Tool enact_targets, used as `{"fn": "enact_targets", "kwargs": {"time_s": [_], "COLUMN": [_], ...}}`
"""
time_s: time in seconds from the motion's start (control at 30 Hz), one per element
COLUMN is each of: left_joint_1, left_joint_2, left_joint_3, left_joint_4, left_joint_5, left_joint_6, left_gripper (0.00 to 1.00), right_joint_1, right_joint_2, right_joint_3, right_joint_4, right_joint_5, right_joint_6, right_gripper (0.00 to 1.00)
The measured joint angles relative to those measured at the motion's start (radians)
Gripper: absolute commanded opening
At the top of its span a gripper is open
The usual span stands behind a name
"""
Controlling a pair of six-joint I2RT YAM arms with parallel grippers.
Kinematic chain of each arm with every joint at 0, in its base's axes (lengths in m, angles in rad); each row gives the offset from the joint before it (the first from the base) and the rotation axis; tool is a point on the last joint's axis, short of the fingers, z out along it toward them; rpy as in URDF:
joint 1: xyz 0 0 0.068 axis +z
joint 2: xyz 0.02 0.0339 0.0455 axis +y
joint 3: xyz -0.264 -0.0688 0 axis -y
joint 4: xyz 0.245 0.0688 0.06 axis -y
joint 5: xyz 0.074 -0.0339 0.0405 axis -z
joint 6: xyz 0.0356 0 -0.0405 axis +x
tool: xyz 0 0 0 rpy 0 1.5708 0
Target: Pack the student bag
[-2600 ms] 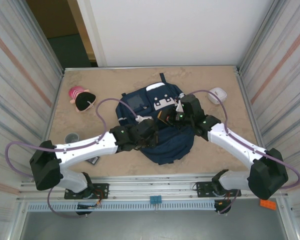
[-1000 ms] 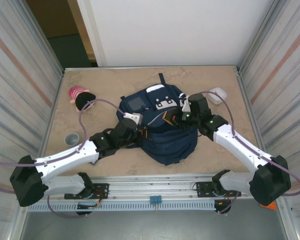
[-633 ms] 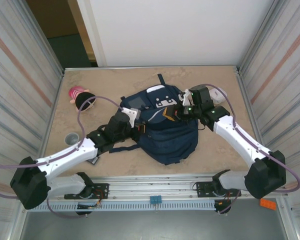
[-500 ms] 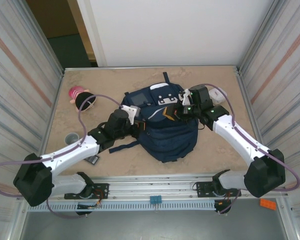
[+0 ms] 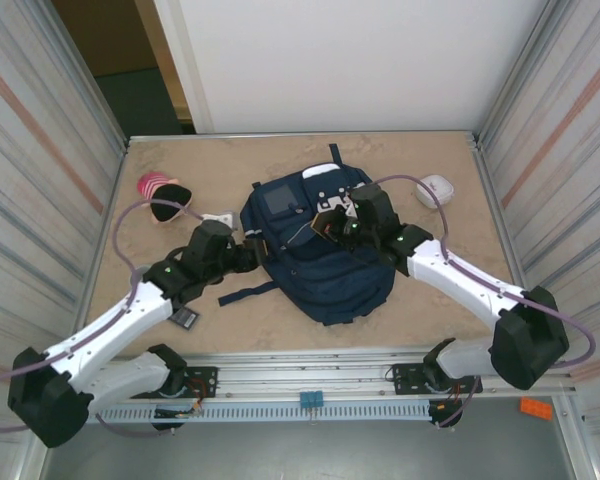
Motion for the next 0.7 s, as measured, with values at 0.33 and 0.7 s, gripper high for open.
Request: {"fn": "enact_targets", "kwargs": {"time_s": [0.33, 0.7], "left_joint_1": [0.165, 0.408], "left_joint_2": [-0.103, -0.148], "left_joint_3": [-0.011, -0.118], "left_joint_4": [-0.3, -0.432], "left_joint_5": [0.0, 0.057], "left_joint_6": [-0.284, -0.339], "left_gripper": [0.86, 0.89], "right_joint_1": [0.01, 0.009], "right_joint_2": [0.008, -0.1], "right_joint_3": [0.042, 0.108], "right_joint_4": [-0.149, -0.492], "right_joint_5": [0.044, -0.005], "right_joint_6": [-0.043, -0.168], "right_gripper": [0.61, 0.68]}}
